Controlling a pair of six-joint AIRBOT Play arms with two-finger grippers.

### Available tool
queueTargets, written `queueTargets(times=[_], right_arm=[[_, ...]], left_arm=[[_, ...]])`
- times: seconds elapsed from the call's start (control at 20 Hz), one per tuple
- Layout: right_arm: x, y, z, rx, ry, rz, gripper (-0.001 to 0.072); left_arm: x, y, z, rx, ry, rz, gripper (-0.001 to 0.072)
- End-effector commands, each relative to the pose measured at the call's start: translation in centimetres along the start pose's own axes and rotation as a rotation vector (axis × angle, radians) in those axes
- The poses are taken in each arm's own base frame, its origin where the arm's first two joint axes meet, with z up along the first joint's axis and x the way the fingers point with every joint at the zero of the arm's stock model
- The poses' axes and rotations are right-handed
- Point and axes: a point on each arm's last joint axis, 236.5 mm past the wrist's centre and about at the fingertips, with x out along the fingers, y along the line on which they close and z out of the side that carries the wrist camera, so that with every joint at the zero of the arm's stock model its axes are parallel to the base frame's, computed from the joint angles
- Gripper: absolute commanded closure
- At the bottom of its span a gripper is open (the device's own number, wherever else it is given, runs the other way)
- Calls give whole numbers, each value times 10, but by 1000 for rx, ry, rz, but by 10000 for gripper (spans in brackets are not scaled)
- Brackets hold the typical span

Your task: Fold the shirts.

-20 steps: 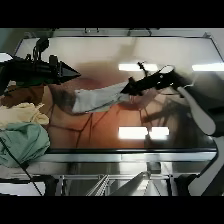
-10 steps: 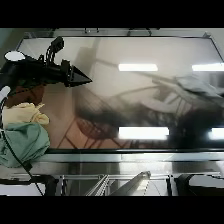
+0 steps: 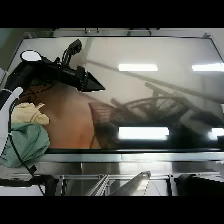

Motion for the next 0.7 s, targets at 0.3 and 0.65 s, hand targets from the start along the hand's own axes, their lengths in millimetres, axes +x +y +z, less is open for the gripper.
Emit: queueTargets(times=[0.3, 0.65], right_arm=[[-23, 50, -38, 169, 134, 153, 699], [-45, 342, -179, -468, 158, 734, 700]], left_arm=[[-14, -9, 12, 51, -31, 9, 706], [-73, -41, 43, 193, -169, 83, 706]])
